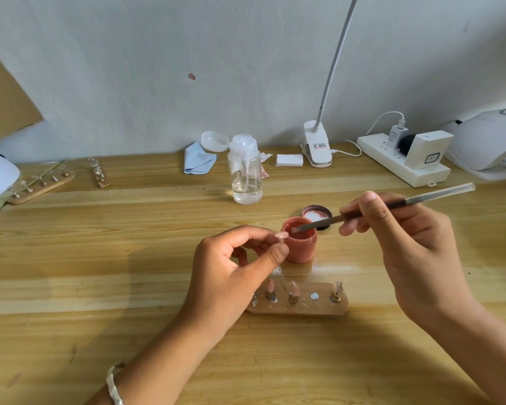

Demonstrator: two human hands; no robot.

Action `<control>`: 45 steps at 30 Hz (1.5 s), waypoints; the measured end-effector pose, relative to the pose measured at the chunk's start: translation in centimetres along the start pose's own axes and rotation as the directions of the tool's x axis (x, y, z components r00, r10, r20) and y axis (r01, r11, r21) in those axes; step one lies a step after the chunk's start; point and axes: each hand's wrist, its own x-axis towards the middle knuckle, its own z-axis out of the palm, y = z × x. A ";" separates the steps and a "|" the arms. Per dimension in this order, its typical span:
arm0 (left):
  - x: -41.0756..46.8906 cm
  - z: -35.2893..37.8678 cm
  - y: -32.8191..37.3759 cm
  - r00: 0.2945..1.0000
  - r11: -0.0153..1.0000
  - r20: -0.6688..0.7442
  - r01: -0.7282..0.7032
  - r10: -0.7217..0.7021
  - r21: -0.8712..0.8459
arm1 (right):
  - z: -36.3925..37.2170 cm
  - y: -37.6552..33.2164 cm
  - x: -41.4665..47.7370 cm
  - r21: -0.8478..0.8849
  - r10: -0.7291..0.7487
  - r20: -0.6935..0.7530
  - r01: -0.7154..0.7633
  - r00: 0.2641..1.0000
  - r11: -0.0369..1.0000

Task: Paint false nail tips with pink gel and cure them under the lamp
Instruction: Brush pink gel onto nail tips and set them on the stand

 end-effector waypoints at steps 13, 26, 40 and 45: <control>0.1 -0.1 -0.1 1.000 0.999 0.002 -0.023 0.023 0.035 | 0.0 0.2 0.1 0.003 0.034 -0.013 -0.034 0.999 0.999; 0.1 -0.1 -0.3 0.999 0.999 0.010 -0.044 0.044 0.002 | 0.2 0.0 0.1 0.017 0.051 0.032 -0.052 0.998 0.999; 0.1 0.1 0.0 0.997 0.997 0.000 -0.074 0.074 0.011 | -0.1 0.0 0.2 -0.041 0.119 0.052 -0.117 0.991 0.992; 0.2 0.1 0.0 0.994 0.994 -0.010 -0.104 0.104 0.033 | -0.2 0.1 0.5 -0.010 0.153 -0.002 -0.153 0.988 0.988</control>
